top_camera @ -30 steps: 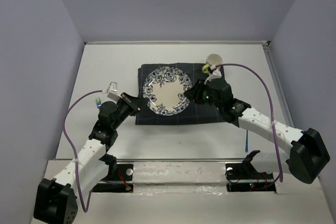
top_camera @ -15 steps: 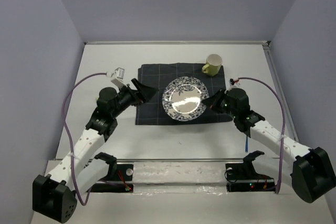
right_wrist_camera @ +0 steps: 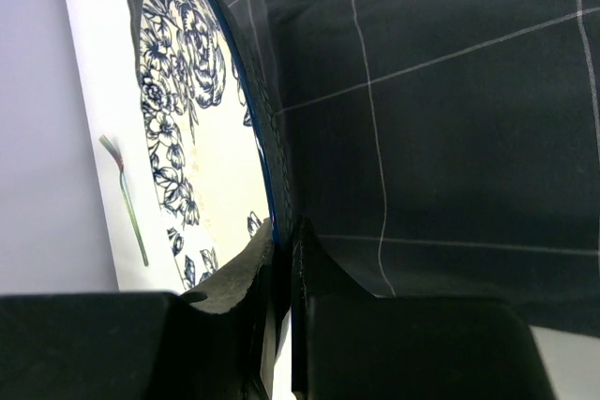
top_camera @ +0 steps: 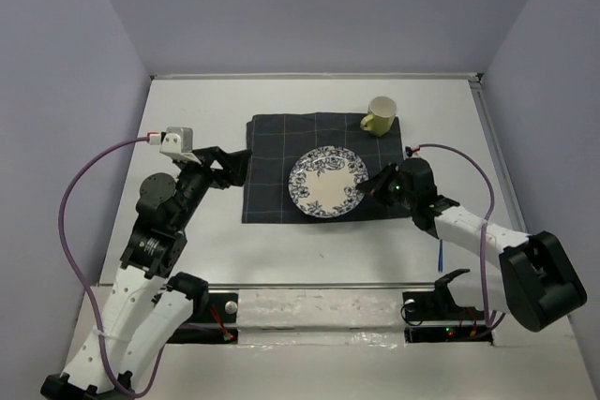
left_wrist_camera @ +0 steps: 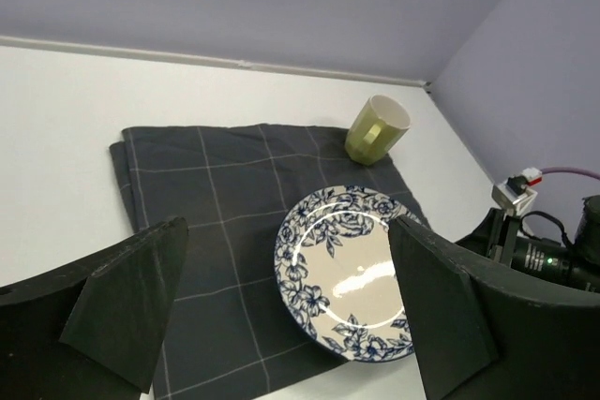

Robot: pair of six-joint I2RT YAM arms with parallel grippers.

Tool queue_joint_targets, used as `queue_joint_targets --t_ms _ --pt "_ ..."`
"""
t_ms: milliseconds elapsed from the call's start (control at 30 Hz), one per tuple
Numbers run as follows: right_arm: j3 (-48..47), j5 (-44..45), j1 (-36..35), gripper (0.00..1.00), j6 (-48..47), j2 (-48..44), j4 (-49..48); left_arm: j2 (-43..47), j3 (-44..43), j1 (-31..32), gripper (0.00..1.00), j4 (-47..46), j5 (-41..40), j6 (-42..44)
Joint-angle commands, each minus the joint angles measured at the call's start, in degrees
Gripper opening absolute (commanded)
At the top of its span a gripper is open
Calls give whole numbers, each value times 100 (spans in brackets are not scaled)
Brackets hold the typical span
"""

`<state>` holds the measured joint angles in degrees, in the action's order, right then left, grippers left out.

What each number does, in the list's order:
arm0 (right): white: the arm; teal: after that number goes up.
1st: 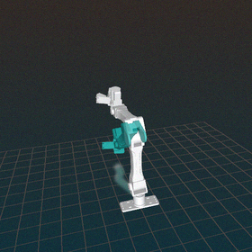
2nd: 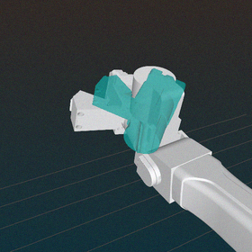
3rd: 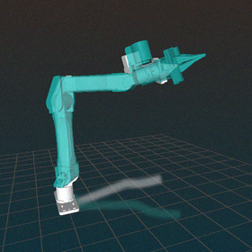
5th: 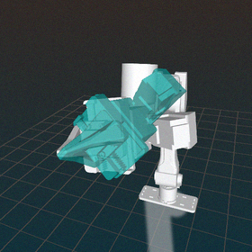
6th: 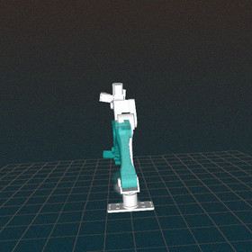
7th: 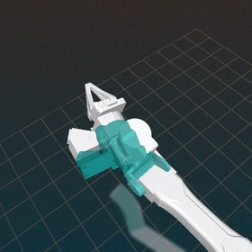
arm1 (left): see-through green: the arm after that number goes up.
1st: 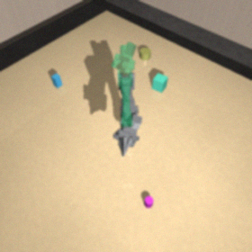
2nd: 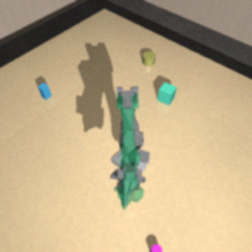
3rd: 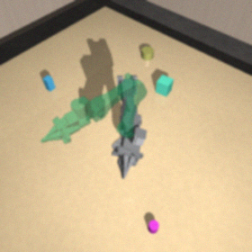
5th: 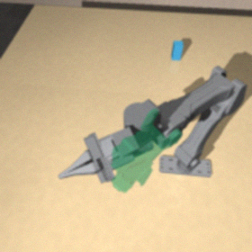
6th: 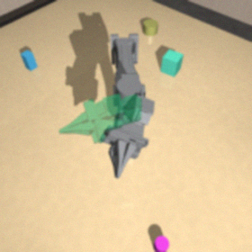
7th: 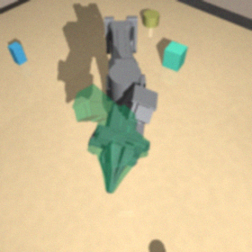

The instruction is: Set the dinner table for one person

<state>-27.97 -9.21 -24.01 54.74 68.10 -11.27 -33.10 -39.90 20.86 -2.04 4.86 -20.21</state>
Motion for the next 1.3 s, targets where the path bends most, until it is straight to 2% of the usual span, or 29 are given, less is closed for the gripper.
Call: queue_joint_targets --t_ms 0,233,600,1267 --pt "-516 -213 -7 0 467 335 -1764 5 88 -65 99 90 -179 421" --pt "-1000 -99 -7 0 485 1056 -2028 146 123 -135 99 81 -91 377" --pt "-1158 -37 -7 0 582 1873 -2450 137 149 -170 99 55 15 351" --pt "-1325 -98 98 0 555 2568 -2749 32 184 -364 99 -42 287 263"
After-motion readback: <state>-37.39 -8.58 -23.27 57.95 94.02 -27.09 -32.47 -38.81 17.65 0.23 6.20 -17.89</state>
